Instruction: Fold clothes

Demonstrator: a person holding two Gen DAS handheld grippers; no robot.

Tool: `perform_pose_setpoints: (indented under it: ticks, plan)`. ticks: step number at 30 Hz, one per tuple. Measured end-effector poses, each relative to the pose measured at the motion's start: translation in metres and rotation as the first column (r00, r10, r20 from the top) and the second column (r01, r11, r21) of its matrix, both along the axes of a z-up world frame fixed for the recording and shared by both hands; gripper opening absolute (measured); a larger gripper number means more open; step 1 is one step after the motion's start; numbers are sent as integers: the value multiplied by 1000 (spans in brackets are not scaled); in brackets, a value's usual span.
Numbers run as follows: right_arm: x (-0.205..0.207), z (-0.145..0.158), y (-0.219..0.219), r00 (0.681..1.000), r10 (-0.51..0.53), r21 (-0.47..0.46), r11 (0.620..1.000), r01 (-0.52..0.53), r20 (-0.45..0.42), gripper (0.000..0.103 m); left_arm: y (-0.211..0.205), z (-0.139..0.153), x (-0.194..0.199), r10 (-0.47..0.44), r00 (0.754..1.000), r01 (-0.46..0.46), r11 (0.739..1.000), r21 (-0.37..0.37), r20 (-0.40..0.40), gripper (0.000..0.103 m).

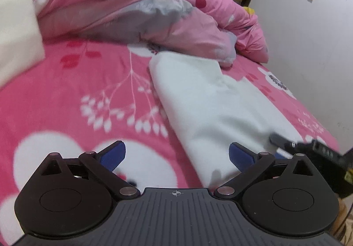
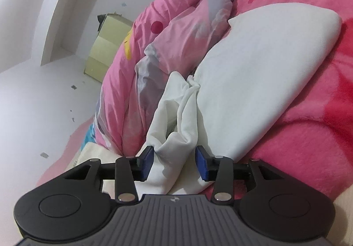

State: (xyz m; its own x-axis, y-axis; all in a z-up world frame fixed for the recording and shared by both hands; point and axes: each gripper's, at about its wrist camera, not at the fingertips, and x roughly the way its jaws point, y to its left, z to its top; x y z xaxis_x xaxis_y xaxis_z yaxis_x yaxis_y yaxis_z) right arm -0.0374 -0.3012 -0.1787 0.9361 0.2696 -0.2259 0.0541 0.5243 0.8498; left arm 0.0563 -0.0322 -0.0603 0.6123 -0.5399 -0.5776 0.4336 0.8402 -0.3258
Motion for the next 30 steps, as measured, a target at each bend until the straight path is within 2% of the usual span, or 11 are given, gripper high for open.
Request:
perform_pose_setpoints:
  ticks: [11,20,27,30]
  plan:
    - [3,1,11,1000,-18,-92,996,17,-18,44,1,-28,-11,27,999,-28,998,49,27,103]
    - [3,2,14,999,-24,-113,993,21,-22,44,-3,-34,-16,22,997,-29,995,93,73,103]
    - [5,5,15,999,-19,-114,993,15,-29,51,3,-30,-16,25,997,-28,999,38,75,103]
    - [6,8,16,1000,-10,-121,993,7,-26,55,-4,-27,-16,6,995,-11,999,46,100,103]
